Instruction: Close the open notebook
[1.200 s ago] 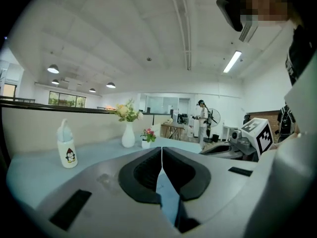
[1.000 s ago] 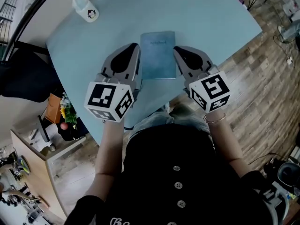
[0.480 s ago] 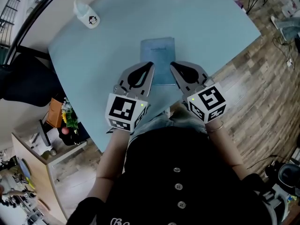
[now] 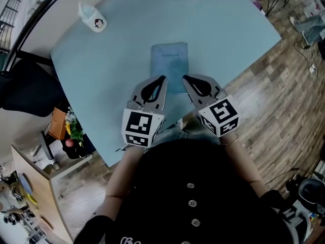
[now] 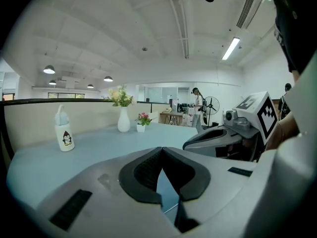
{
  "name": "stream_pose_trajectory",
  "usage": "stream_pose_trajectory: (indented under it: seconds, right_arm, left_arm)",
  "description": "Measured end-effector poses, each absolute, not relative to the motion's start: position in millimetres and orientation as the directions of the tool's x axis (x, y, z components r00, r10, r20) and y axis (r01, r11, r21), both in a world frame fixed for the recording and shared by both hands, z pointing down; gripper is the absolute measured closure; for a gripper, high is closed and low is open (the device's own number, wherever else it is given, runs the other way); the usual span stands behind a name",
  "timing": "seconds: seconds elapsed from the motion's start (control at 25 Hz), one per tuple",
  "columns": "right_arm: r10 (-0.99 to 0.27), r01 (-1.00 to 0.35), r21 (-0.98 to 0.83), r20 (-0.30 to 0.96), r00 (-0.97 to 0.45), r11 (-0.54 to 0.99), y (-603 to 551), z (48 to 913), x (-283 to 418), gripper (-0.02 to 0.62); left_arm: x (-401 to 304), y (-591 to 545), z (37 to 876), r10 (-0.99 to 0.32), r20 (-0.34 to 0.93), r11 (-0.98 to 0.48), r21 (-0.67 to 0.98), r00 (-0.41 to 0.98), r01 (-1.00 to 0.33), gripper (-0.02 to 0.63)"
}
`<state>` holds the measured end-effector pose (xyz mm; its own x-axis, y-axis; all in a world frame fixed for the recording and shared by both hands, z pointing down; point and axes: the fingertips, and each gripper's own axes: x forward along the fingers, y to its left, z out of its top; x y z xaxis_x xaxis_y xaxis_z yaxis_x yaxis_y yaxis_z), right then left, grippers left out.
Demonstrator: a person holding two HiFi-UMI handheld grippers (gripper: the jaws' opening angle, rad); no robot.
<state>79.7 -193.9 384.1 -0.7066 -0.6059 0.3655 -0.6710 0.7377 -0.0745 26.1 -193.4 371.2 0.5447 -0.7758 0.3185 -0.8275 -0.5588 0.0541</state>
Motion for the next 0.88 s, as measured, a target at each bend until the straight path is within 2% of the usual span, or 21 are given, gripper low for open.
stream_pose_trajectory:
  seconds: [0.32, 0.88]
  right_arm:
    - [-0.589, -0.657, -0.084, 0.368, -0.719, 0.749, -191.5, 386.1, 73.7, 0.594]
    - [-0.575, -0.646, -0.103, 0.367, -0.731, 0.756, -188.0, 386.0, 71.0, 0.594]
  left_arm:
    - [15.8, -194.1, 384.2, -0.786, 0.36, -0.515, 0.072, 0.503, -0.854, 0.592]
    - [24.7, -187.9, 394.7, -0.727, 0.391, -0.563, 0.13, 0.564, -0.816, 0.592]
